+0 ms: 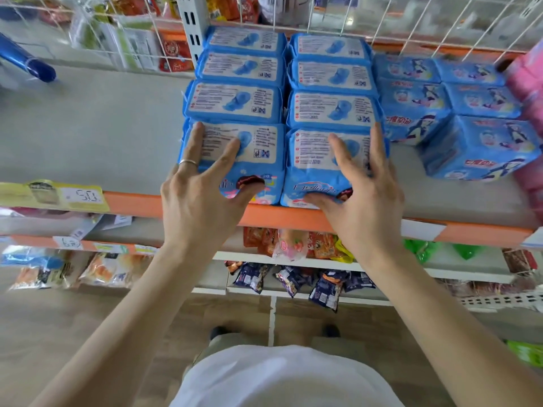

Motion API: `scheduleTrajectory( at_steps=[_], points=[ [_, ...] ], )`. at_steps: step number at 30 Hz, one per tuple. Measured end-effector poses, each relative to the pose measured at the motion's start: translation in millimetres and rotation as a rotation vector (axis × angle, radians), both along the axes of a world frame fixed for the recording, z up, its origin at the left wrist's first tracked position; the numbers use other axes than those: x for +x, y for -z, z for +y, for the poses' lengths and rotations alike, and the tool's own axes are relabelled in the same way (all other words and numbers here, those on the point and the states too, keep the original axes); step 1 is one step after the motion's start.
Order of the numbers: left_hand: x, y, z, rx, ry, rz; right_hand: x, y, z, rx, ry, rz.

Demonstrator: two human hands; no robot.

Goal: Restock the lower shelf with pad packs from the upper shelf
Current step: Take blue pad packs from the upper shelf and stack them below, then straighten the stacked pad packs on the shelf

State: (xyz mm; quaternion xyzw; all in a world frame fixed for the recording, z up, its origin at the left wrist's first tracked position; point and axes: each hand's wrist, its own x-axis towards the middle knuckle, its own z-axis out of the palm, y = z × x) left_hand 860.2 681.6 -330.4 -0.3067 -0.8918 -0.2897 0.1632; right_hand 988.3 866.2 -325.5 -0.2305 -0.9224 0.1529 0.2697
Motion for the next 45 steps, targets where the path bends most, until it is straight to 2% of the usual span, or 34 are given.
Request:
scheduleTrajectory(
  at_steps=[3,5,9,10,12,14,18,22,25,28,34,36,37,38,39,40,41,42,43,45],
  points=[
    [4,-6,-4,0.003,0.023,-0.016,5,-8,5,-0.054,-0.045,-0.044],
    [0,-12,-15,0.050,0.042,-0.110,12,-20,13,-0.206,-0.073,-0.040],
    [-36,-39,-24,0.534,0.058,-0.652,13,-47,44,-0.550,-0.053,0.190],
    [-49,-43,-20,0.605,0.073,-0.799,6,-50,55,-0.607,-0.028,0.213],
    [-78,-44,-11,0.654,0.107,-1.041,-12,-49,73,-0.744,-0.008,0.222],
    [-96,-42,-2,0.625,0.178,-1.188,-30,-44,87,-0.885,-0.012,0.218],
    [-108,-33,13,0.574,0.284,-1.252,-46,-35,92,-1.019,-0.052,0.184],
    [-109,-18,17,0.666,0.348,-1.274,-52,-27,88,-1.009,-0.059,0.194],
    [-107,-16,19,0.666,0.376,-1.353,-55,-26,85,-0.981,-0.069,0.171],
    [-109,-15,21,0.651,0.406,-1.355,-58,-21,88,-1.001,-0.080,0.149],
    [-105,-28,18,0.584,0.356,-1.259,-44,-33,91,-1.040,-0.100,0.128],
    [-95,-35,10,0.528,0.330,-1.157,-29,-37,90,-0.927,-0.077,0.094],
    [-89,-38,3,0.475,0.298,-1.006,-17,-39,83,-0.818,-0.065,0.075],
    [-80,-38,-5,0.426,0.252,-0.759,-3,-38,75,-0.686,-0.064,0.059],
    [-69,-37,-13,0.303,0.220,-0.433,12,-36,64,-0.538,-0.080,0.048],
    [-54,-31,-19,0.170,0.245,-0.141,25,-31,52,-0.385,-0.112,0.049],
    [-32,-24,-22,0.061,0.295,0.069,35,-24,39,-0.228,-0.144,0.051],
    [-9,-16,-21,-0.017,0.323,0.188,39,-15,29,-0.095,-0.164,0.035],
    [11,-6,-18,-0.081,0.308,0.230,40,-5,20,-0.010,-0.169,0.005],
    [33,17,-10,-0.164,0.227,0.211,36,13,10,0.068,-0.141,-0.053]
  ],
)
